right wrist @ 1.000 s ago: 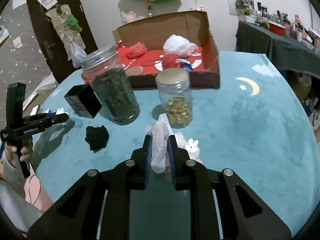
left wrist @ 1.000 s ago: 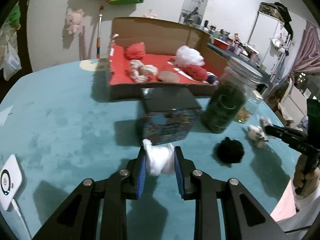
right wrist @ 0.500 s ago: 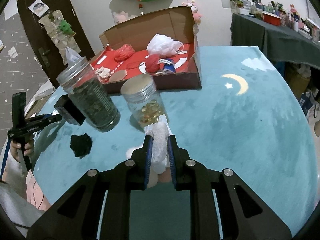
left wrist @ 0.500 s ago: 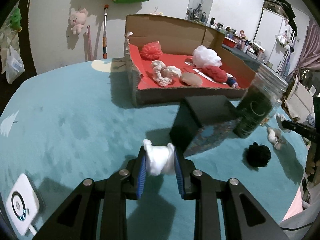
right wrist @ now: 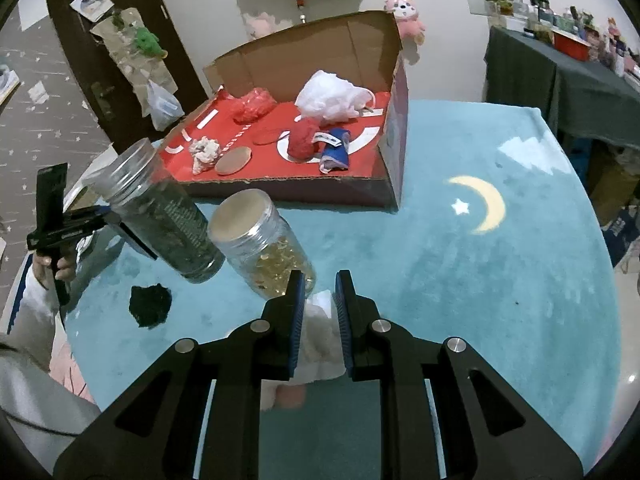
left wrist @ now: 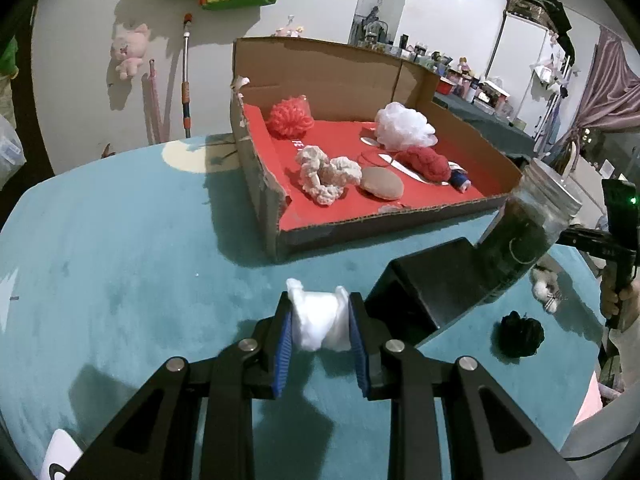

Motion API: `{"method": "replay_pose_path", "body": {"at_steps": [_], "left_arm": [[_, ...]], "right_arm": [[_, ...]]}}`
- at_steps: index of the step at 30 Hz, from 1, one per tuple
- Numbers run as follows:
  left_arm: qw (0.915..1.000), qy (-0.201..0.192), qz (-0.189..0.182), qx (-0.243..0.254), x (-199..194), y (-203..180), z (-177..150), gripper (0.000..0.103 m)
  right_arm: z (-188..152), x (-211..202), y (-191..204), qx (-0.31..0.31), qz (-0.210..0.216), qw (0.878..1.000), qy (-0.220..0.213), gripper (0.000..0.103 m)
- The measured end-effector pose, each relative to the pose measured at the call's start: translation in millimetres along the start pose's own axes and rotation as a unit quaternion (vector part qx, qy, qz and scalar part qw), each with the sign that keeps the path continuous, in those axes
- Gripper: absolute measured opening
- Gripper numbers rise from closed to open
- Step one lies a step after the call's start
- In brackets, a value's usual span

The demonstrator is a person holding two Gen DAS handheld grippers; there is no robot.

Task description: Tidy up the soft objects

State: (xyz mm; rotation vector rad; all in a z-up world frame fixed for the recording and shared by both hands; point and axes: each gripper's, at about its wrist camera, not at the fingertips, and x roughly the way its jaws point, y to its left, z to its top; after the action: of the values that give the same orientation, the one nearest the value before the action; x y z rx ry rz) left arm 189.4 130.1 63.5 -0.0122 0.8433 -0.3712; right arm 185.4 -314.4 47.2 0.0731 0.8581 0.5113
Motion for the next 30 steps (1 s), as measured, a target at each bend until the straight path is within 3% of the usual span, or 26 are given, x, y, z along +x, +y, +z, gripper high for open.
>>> {"method": "replay_pose_path", "body": {"at_steps": [6,12,14,15,16,17,18,20,25,26,28,30], "left_arm": [[0.9999,0.014,0.005,-0.007,-0.7,-0.9,-11.4,0.028],[0.9997,0.012,-0.014,-0.016,-12.1,-19.8,-32.4,0.028],[0.9993,0.007,-0.030,-0.021,-17.4,-30.1,-39.3,0.029],[0.9991,0.005,-0.037,-0.023,-18.4,-34.6,-41.6,0.029],[0.9989,0.005,-0.040,-0.023,-18.9,-39.3,-43.9,0.030],[0.9988,0.003,-0.045,-0.022,-18.7,-45.2,-46.0,0.030],[0.9985,0.003,-0.050,-0.021,-17.9,-50.1,-47.4,0.030],[0.9978,0.005,-0.064,-0.017,-14.4,-61.7,-50.1,0.030],[0.9971,0.012,-0.075,-0.002,-5.0,-83.2,-54.0,0.030],[0.9970,0.014,-0.076,0.000,-3.1,-86.7,-54.6,0.030],[0.9970,0.016,-0.076,0.002,-0.7,-91.8,-55.6,0.030],[0.9966,0.017,-0.081,0.002,0.4,-95.1,-56.2,0.030]], "right_arm": [[-10.5,-0.4,0.6,0.013,0.005,1.000,0.020,0.016],[-22.2,-5.0,0.7,0.053,0.012,0.998,0.017,0.017],[-26.0,-6.5,3.6,0.057,0.007,0.998,0.014,0.023],[-27.5,-6.7,4.9,0.057,0.005,0.998,0.013,0.034],[-28.0,-6.8,6.0,0.057,0.002,0.998,0.010,0.060],[-28.3,-7.5,6.9,0.056,-0.001,0.998,0.004,0.074],[-28.7,-9.8,8.4,0.053,-0.004,0.999,-0.011,0.081],[-27.4,-9.6,10.3,0.047,-0.014,0.999,-0.019,0.081],[-24.9,11.9,-1.8,0.076,-0.023,0.997,0.013,0.076],[-26.2,17.8,-3.6,0.079,-0.032,0.996,0.024,0.070],[-28.2,17.7,-3.8,0.072,-0.053,0.996,0.019,0.041],[-29.4,14.4,-8.1,0.089,-0.013,0.996,0.013,0.020]]}}
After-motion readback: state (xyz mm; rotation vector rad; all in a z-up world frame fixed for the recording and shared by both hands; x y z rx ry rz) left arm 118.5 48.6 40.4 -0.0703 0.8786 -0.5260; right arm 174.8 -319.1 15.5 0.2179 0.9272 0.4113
